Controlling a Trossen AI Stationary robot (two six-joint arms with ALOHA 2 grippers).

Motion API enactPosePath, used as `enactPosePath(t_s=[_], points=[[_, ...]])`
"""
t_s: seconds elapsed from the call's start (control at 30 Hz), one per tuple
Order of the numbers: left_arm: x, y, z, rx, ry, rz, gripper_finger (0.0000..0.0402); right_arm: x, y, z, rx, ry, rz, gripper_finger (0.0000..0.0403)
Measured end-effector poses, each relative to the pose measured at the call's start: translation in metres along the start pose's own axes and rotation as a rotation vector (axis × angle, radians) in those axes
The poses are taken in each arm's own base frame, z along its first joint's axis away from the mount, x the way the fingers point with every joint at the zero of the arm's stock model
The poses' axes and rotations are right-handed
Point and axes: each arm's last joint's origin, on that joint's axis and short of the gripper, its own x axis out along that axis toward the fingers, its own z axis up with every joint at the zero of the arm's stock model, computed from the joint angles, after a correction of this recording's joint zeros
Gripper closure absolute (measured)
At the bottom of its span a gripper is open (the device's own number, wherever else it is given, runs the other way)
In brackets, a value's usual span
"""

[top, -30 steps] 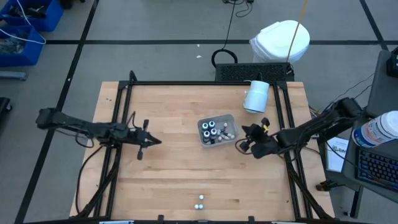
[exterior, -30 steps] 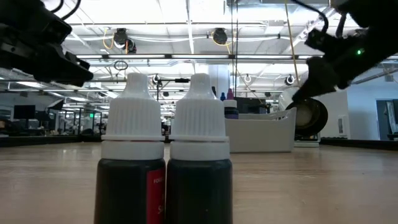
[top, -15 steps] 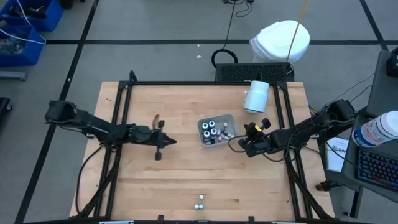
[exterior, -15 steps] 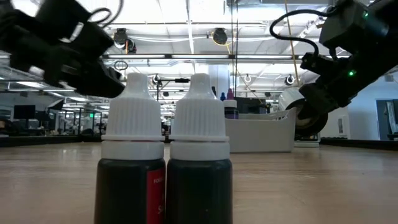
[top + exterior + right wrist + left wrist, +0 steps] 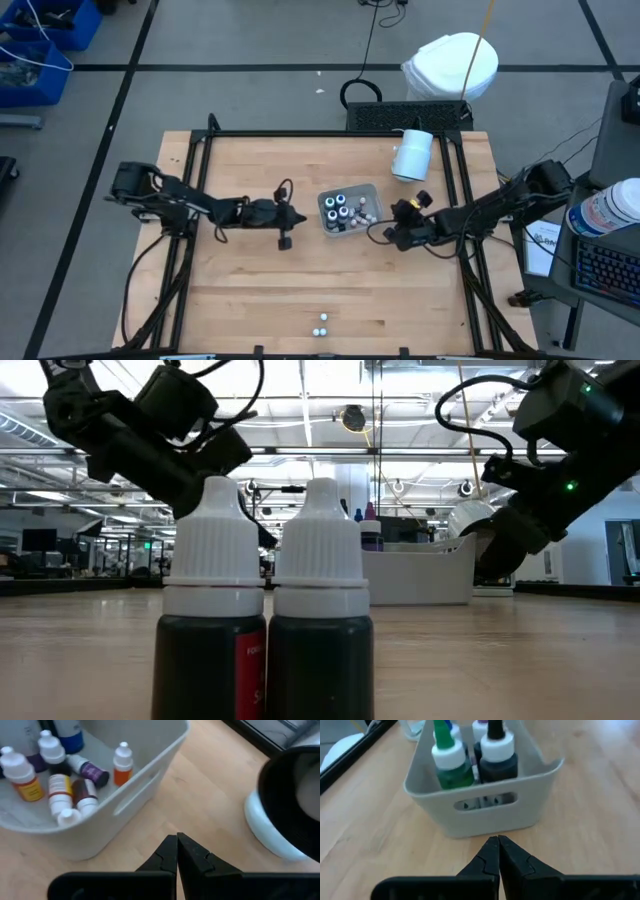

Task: Pick & Place food coloring
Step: Adjust the gray bin

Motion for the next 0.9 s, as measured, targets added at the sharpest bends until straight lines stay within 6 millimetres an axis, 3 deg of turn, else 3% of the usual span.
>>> enactPosePath(t_s=[0.17, 0.4, 0.57, 0.9], points=[[0.005, 0.004, -0.003, -0.005, 0.018, 0.016, 0.0399, 0.010, -0.002, -0.012, -0.022, -0.044, 0.081, 0.0403], [0.006, 0.010, -0.004, -0.033, 0.022, 0.035, 0.0398, 0.023, -0.018, -0.036, 0.137, -0.070, 0.136, 0.0403], [0.006, 0.010, -0.004, -0.041, 0.022, 0.035, 0.0393, 0.025, -0.027, -0.052, 0.157, -0.067, 0.137, 0.0403], [0.006, 0.015, -0.005, -0.028, 0.030, 0.052, 0.0390, 0.024, -0.027, -0.051, 0.108, -0.094, 0.158, 0.0403]])
